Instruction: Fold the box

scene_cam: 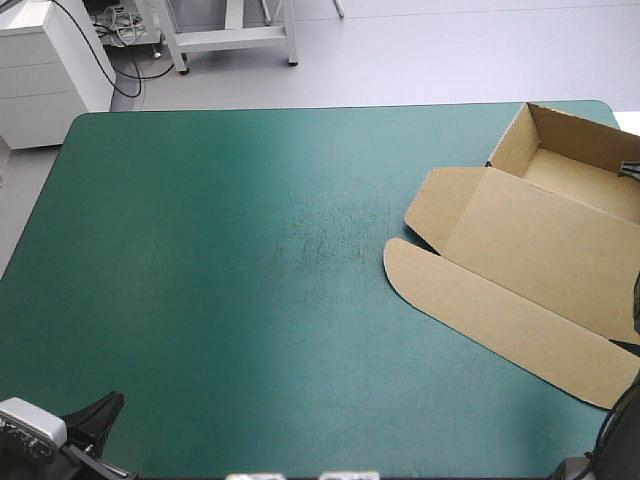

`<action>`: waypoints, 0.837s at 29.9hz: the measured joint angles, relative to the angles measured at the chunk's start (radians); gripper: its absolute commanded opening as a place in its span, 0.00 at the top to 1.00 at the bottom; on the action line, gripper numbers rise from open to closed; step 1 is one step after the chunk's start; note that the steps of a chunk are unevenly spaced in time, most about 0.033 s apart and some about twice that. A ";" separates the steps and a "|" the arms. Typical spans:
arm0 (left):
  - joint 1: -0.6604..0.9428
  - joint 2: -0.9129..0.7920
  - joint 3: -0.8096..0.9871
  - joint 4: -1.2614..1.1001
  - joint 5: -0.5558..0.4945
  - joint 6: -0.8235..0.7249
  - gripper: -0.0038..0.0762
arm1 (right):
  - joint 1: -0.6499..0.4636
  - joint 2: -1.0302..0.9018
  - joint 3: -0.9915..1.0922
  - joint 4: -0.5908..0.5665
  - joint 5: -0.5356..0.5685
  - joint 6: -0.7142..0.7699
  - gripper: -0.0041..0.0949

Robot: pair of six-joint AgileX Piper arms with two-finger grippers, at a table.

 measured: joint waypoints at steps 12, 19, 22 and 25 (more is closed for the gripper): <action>0.000 0.000 0.000 0.000 0.000 0.000 0.96 | 0.004 -0.151 -0.086 0.016 0.011 -0.002 0.37; 0.000 0.000 0.000 0.000 0.000 0.000 0.96 | 0.092 -0.427 -0.092 0.201 0.024 -0.064 0.67; 0.000 0.000 0.000 0.000 0.000 0.000 0.96 | 0.179 -0.537 -0.076 0.268 0.026 -0.116 0.95; 0.000 0.000 0.000 0.000 0.000 0.000 0.96 | 0.299 -0.653 -0.007 0.282 0.028 -0.164 0.97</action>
